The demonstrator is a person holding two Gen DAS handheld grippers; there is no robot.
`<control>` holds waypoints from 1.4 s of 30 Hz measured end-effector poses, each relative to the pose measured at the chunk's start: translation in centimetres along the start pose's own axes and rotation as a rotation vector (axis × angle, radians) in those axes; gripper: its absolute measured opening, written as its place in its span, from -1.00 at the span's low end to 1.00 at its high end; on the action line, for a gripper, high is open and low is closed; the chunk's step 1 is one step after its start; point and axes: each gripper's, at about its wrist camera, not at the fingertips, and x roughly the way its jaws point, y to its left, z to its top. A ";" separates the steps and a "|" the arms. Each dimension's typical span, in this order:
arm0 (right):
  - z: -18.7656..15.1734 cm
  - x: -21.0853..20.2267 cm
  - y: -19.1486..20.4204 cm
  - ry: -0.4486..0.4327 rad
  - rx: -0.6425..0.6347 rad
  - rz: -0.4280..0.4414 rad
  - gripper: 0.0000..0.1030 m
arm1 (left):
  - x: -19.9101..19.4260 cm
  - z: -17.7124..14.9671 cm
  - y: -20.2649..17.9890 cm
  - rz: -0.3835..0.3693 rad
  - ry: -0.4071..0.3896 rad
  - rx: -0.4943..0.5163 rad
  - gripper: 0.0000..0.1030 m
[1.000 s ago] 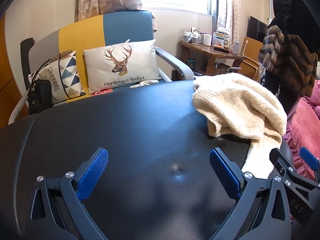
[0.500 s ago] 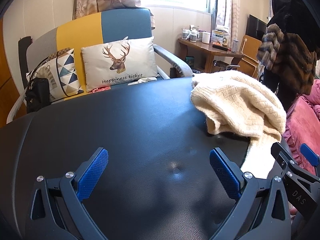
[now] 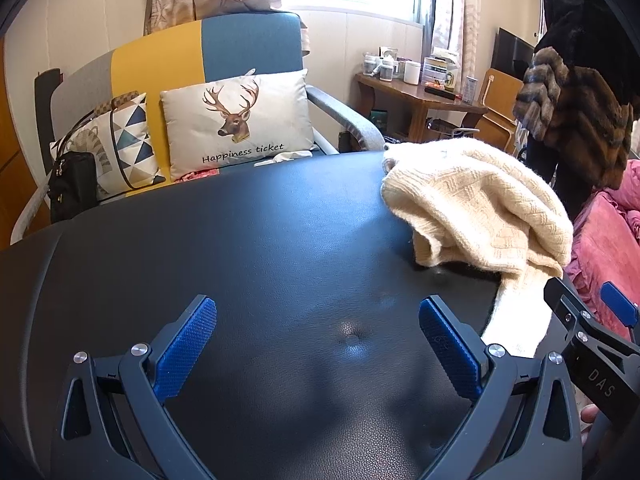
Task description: Fold clothes
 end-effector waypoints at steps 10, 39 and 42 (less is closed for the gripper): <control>0.0 0.5 -0.7 0.002 -0.009 0.005 1.00 | 0.2 0.1 0.0 -0.002 0.008 -0.003 1.00; 0.0 2.4 -1.2 0.038 -0.016 -0.008 1.00 | 1.7 0.1 -0.6 -0.005 0.035 0.006 1.00; 0.1 2.8 -1.3 0.042 -0.012 -0.007 1.00 | 2.2 0.5 -1.0 -0.004 0.037 0.015 1.00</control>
